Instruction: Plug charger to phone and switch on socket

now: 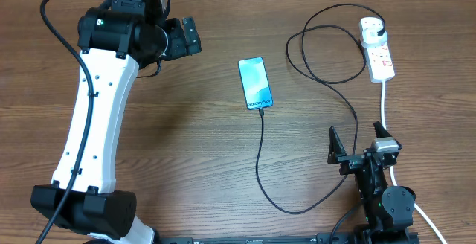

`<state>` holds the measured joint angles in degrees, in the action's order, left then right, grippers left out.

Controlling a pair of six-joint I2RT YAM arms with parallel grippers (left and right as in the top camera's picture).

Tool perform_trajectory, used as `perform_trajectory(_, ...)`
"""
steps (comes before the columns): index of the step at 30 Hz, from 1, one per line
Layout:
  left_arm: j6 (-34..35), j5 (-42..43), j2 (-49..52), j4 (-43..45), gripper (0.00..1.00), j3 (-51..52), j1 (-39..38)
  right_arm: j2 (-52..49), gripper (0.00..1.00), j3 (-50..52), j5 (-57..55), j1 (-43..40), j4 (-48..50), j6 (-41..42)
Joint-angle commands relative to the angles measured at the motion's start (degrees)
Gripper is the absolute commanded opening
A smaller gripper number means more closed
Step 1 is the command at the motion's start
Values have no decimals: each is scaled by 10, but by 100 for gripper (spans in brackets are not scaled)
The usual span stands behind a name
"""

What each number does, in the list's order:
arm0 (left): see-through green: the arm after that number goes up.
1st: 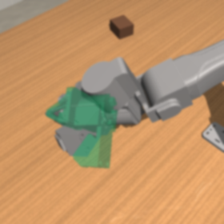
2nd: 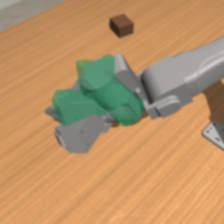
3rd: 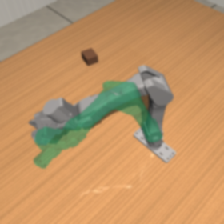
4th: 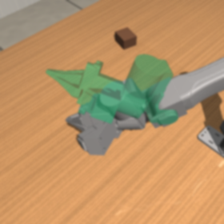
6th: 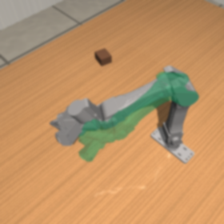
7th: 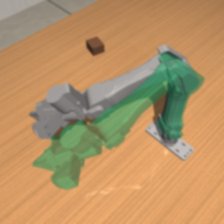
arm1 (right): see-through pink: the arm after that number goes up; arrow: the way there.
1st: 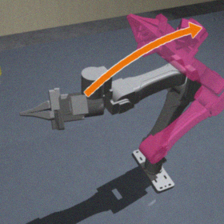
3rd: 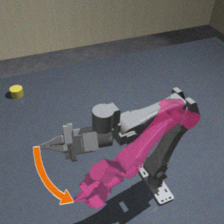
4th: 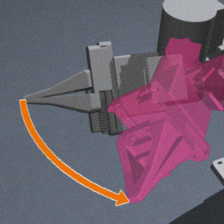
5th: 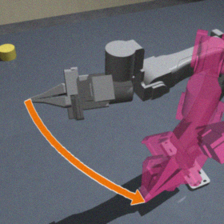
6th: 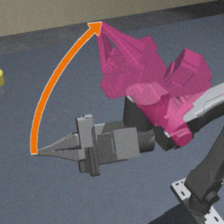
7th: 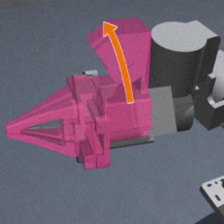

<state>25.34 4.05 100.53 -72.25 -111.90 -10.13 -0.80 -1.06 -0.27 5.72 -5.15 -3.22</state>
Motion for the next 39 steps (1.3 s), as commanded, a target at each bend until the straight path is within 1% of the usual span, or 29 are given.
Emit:
perform_trajectory(1, 4, 2, 0, 1, 100, -3, -4, 6, 100, 6, -1, 3, 3, 0)
perform_trajectory(14, 4, 4, 1, -4, 100, -3, -4, 6, 100, 6, -1, 3, 3, 0)
perform_trajectory(19, 4, -16, -17, -35, 100, -3, -4, 6, 100, 6, -1, 3, 3, 0)
perform_trajectory(29, 4, -17, -50, -94, 99, -3, -4, 6, 100, 6, -1, 3, 3, 0)
perform_trajectory(35, 4, -17, -61, -83, 100, 10, -4, 6, 100, 6, -1, 3, 3, 0)
perform_trajectory(39, 4, -17, -78, -63, 100, 52, -4, 6, 100, 6, -1, 3, 3, 0)
